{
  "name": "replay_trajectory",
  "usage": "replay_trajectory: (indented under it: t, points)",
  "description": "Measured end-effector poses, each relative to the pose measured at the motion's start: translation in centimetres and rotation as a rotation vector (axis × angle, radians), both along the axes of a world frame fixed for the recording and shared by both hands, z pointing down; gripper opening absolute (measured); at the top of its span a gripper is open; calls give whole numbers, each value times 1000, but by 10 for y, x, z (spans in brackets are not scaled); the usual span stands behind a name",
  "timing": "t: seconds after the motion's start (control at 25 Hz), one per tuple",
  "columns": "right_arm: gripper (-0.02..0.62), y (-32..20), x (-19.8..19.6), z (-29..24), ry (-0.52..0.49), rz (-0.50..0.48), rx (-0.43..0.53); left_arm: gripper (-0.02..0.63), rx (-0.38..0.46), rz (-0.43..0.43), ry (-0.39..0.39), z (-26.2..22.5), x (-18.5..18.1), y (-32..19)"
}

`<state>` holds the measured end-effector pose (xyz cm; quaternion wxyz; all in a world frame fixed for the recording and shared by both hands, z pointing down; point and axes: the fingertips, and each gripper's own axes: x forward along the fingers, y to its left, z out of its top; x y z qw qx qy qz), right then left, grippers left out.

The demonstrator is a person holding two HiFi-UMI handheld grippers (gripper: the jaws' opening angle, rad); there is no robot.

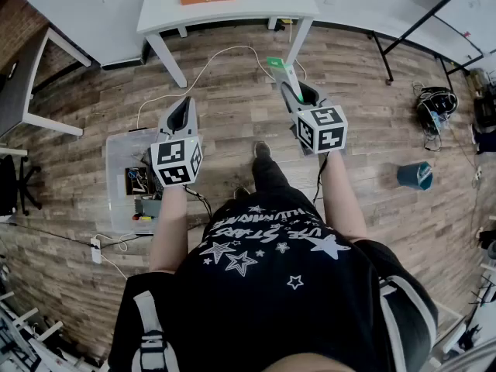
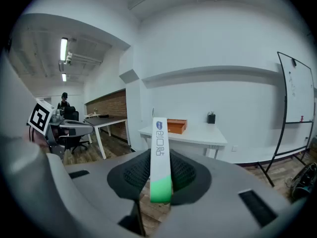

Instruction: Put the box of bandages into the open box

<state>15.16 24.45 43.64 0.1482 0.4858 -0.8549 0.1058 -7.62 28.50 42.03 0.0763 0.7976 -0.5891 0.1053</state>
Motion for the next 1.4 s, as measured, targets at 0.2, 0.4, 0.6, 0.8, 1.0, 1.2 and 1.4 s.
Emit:
replay_trajectory:
  t: [0.2, 0.4, 0.6, 0.8, 1.0, 1.2, 1.4]
  points:
    - [110, 6, 0, 2, 8, 2, -6, 20, -1, 5, -4, 1, 0, 6]
    - [110, 12, -2, 4, 16, -6, -10, 18, 5, 5, -11, 0, 2, 15]
    - [110, 13, -7, 4, 22, -3, -11, 18, 4, 1, -5, 1, -3, 18]
    - [110, 11, -9, 4, 11, 23, -8, 20, -12, -3, 10, 6, -12, 18]
    - [110, 2, -7, 8, 21, 22, -12, 20, -15, 3, 12, 11, -11, 13]
    - [110, -26, -11, 15, 7, 9, -25, 20, -27, -5, 8, 15, -11, -10]
    - [110, -67, -17, 17, -20, -2, -32, 20, -31, -15, 0, 15, -14, -46]
